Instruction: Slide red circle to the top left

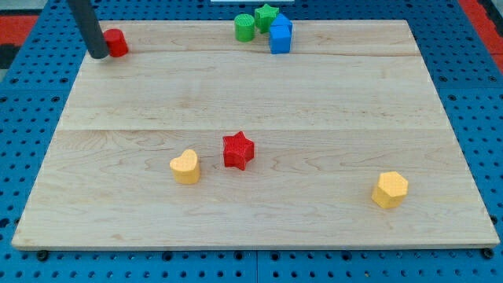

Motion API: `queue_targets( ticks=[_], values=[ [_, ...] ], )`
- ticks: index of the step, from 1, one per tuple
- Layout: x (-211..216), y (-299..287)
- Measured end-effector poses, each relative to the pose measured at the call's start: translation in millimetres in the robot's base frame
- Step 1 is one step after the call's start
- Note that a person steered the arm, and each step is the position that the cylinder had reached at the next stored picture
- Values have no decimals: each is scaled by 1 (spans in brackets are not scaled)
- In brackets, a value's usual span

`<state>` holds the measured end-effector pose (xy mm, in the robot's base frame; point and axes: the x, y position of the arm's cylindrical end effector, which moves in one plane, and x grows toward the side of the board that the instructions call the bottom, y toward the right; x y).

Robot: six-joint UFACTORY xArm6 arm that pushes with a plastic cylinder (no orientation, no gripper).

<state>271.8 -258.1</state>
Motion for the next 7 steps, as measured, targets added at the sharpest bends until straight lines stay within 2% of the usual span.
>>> queue_targets(
  ticks=[1,2,3,4,6,7],
  values=[
    [-17,9],
    [-15,9],
    [39,32],
    [90,80],
    [125,238],
    [170,313]
  ],
)
